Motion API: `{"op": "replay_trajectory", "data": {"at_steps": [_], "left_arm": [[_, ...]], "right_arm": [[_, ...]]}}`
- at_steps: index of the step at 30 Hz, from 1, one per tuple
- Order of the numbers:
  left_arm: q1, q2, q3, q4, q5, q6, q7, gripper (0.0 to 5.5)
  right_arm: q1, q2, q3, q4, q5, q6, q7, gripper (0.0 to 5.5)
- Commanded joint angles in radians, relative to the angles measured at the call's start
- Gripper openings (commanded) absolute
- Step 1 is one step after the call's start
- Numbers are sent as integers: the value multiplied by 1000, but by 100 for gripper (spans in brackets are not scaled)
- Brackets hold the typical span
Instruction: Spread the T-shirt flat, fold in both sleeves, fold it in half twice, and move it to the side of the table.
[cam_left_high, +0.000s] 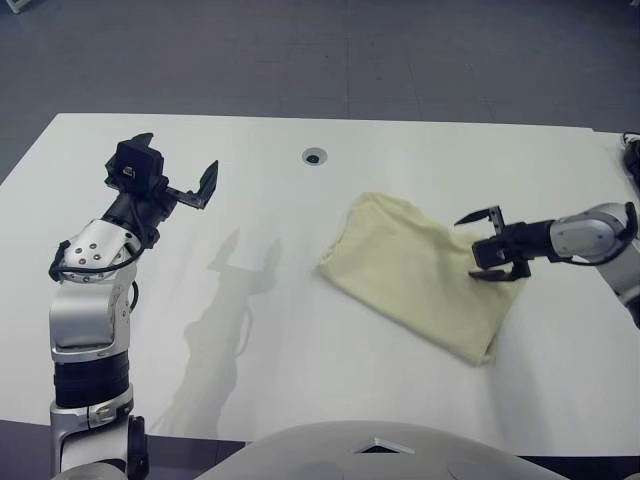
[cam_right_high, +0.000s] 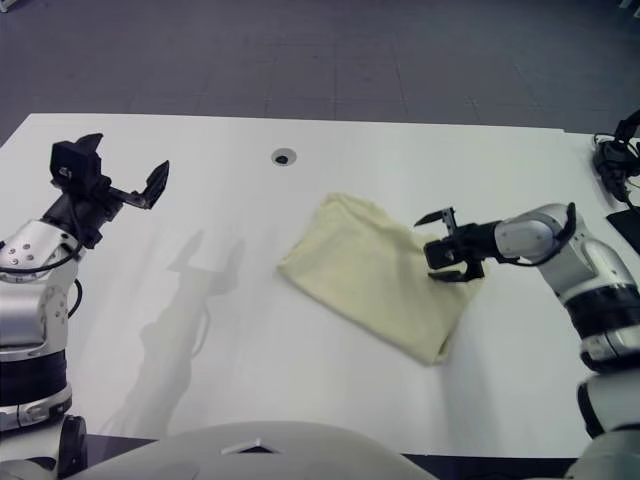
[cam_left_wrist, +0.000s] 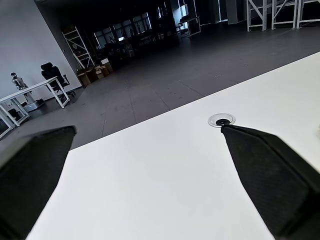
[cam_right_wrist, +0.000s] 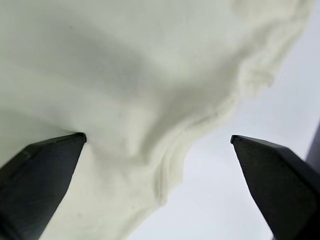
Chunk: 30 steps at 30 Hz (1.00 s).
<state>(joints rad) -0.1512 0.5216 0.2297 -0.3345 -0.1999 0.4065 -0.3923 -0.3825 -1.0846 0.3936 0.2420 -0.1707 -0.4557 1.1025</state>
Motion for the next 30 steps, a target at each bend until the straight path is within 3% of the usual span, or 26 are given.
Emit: {"op": "replay_trajectory", "data": {"at_steps": [1,7,11,16,22,26,30], "left_arm": [[9,-12,-42,-54,-3,23,-3,538],[12,-19,-78,-72,-4,16,-12,538],[24,-24,-108,-59,11,5,-21,538],[54,-26,-116,-59,20,-18,-24,538],[98,-5,-102,-60,24,-73,-54,538],[195,81,-167,-23,184,-310,-103,538],[281,154,-256,55,363,-561,-113,538]], "right_arm": [[230,-17,68,-368,193,146,148,540],[233,245,123,-315,62,109,-39,540],[234,343,134,-247,14,50,-131,540],[185,355,90,-159,-48,-28,-220,540],[180,307,-15,-239,74,-35,-213,540],[159,375,-136,-351,273,-16,-271,540],[172,405,-221,-391,330,-19,-323,540]]}}
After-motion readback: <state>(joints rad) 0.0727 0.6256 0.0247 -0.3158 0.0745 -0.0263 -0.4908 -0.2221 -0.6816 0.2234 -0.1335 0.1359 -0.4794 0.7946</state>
